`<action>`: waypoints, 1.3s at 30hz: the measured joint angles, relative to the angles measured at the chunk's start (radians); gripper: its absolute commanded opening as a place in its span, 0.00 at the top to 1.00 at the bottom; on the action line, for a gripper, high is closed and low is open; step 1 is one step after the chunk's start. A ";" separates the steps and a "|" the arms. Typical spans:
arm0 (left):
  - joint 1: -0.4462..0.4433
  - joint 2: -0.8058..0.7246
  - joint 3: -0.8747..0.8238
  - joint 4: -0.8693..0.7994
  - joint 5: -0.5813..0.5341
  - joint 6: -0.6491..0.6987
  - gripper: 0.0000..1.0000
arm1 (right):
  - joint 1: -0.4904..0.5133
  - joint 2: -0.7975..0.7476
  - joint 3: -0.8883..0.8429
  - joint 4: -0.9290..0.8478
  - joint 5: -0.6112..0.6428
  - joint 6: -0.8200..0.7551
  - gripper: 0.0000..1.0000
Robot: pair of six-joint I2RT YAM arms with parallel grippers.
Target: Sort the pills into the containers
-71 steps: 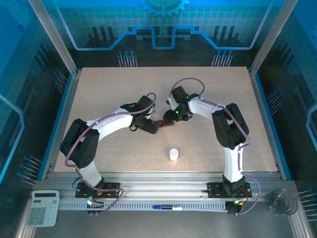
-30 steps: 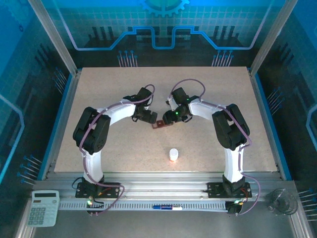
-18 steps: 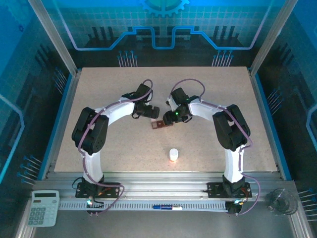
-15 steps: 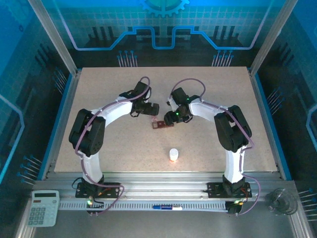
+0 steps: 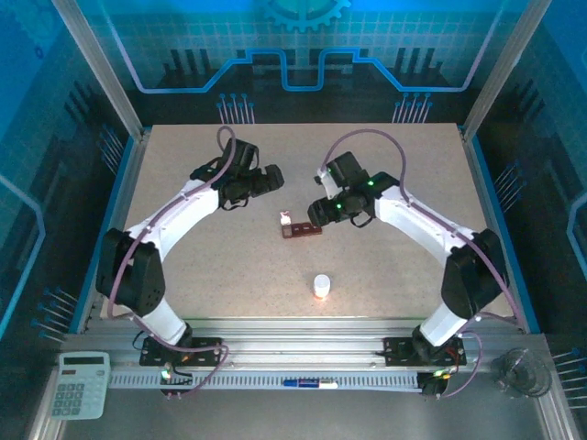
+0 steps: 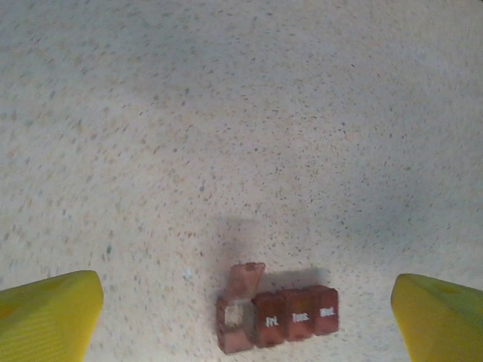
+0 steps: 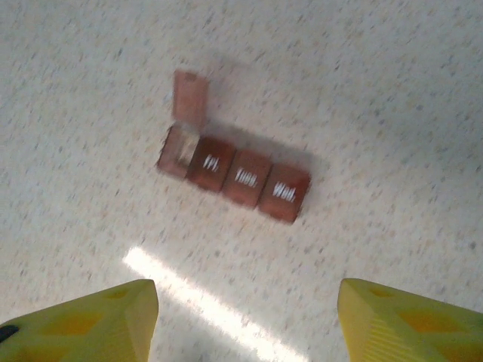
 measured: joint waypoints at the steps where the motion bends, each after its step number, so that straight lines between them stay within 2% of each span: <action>1: 0.000 -0.011 0.000 -0.022 -0.006 -0.041 0.01 | 0.017 -0.017 -0.014 -0.014 0.000 0.000 0.35; 8: -0.009 -0.042 0.028 -0.189 -0.022 -0.272 0.01 | 0.148 -0.048 -0.061 -0.122 0.019 0.023 0.34; 16: -0.054 -0.034 0.204 -0.366 -0.024 -0.448 0.01 | 0.235 -0.053 -0.116 -0.207 0.032 0.078 0.34; 22: -0.074 -0.029 0.291 -0.405 -0.002 -0.515 0.01 | 0.263 -0.037 -0.135 -0.223 0.024 0.113 0.34; 29: -0.074 -0.021 0.296 -0.407 0.048 -0.558 0.01 | 0.267 0.002 -0.146 -0.205 -0.013 0.132 0.35; 39: -0.074 -0.021 0.296 -0.377 0.060 -0.564 0.01 | 0.278 0.017 -0.146 -0.185 -0.055 0.138 0.34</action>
